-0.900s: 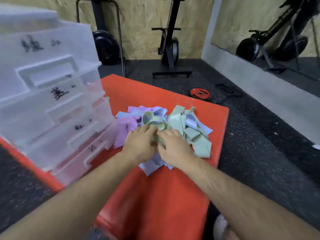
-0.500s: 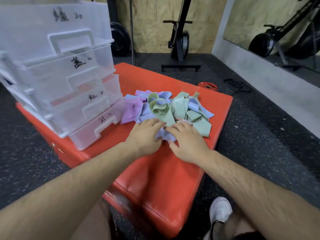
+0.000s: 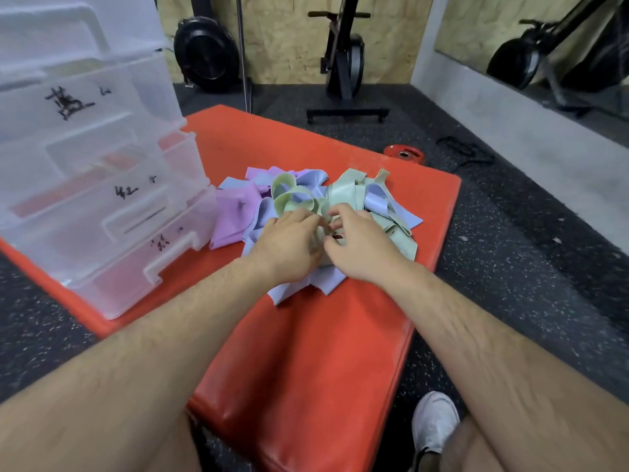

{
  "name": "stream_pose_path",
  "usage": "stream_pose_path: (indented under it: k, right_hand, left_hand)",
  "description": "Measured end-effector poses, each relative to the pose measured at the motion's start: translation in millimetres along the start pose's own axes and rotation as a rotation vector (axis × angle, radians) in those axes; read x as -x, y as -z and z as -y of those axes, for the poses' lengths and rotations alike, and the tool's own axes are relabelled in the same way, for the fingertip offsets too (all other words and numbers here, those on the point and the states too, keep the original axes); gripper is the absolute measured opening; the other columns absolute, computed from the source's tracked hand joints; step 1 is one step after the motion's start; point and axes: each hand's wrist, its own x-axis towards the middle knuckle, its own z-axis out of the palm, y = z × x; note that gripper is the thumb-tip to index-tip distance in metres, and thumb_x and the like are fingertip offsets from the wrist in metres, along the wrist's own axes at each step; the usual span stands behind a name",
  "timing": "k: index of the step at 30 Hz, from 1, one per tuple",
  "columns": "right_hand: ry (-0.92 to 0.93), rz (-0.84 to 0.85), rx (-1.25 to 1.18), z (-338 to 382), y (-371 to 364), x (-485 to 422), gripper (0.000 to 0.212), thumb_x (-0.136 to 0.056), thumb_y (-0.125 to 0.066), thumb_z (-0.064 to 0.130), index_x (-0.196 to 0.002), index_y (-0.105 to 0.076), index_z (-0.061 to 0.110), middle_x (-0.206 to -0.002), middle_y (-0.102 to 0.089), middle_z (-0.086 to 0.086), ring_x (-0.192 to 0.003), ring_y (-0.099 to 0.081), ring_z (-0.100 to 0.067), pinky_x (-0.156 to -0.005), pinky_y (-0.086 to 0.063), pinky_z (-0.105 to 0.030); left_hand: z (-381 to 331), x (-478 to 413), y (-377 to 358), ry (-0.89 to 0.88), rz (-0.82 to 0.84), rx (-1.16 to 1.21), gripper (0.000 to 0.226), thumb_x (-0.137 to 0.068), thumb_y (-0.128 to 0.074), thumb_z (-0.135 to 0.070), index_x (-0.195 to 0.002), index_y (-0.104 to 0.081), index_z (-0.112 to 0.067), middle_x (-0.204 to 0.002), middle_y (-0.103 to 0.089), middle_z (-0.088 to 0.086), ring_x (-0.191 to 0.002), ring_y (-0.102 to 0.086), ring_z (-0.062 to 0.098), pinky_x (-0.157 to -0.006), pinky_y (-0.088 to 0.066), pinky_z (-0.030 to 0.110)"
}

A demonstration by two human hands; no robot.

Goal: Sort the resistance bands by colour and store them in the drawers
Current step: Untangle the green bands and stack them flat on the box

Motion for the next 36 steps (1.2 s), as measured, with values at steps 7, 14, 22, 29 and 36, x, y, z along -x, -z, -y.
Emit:
stream_pose_path:
  k: [7, 14, 22, 29, 36]
  right_hand:
    - [-0.240, -0.021, -0.203, 9, -2, -34, 0.037, -0.085, -0.065, 0.021, -0.120, -0.058, 0.011, -0.092, -0.069, -0.003, -0.096, -0.066, -0.026, -0.087, -0.052, -0.040]
    - [-0.264, -0.032, -0.381, 15, 20, -36, 0.023, -0.088, -0.062, 0.011, -0.109, -0.067, 0.003, -0.095, -0.070, -0.012, -0.088, -0.066, -0.028, -0.072, -0.049, -0.032]
    - [-0.108, -0.205, -0.639, 29, 44, -23, 0.013, -0.093, -0.063, 0.014, -0.105, -0.069, 0.017, -0.093, -0.070, 0.002, -0.083, -0.062, -0.009, -0.075, -0.050, -0.019]
    - [-0.091, -0.210, -0.743, 33, 59, -11, 0.011, -0.090, -0.065, 0.013, -0.098, -0.066, 0.021, -0.105, -0.073, -0.004, -0.088, -0.064, -0.011, -0.078, -0.048, -0.027]
    - [-0.084, 0.075, -0.573, 27, 62, 19, 0.017, -0.081, -0.069, 0.009, -0.081, -0.066, 0.026, -0.060, -0.056, 0.020, -0.053, -0.048, -0.002, -0.055, -0.038, -0.022]
  left_hand:
    - [-2, -3, 4, 0.005, -0.033, 0.203, 0.039, -0.083, -0.052, -0.007, -0.121, -0.053, -0.016, -0.111, -0.060, 0.002, -0.103, -0.054, 0.024, -0.079, -0.043, 0.037]
    - [5, 0, 8, -0.035, -0.123, 0.340, 0.045, -0.087, -0.060, -0.015, -0.130, -0.047, -0.021, -0.120, -0.058, 0.001, -0.108, -0.055, 0.020, -0.087, -0.048, 0.039]
    - [-1, 6, 27, -0.041, -0.275, 0.528, 0.044, -0.094, -0.061, -0.034, -0.134, -0.044, -0.042, -0.119, -0.054, -0.022, -0.108, -0.055, 0.000, -0.093, -0.047, 0.026]
    - [-22, 11, 44, 0.125, -0.315, 1.007, 0.027, -0.097, -0.056, -0.024, -0.123, -0.055, -0.031, -0.101, -0.070, -0.002, -0.093, -0.069, 0.010, -0.083, -0.055, 0.032]
    - [-25, 16, 54, 0.262, -0.168, 1.676, 0.003, -0.099, -0.054, -0.013, -0.099, -0.052, -0.011, -0.069, -0.065, -0.006, -0.056, -0.061, 0.008, -0.059, -0.051, 0.022]
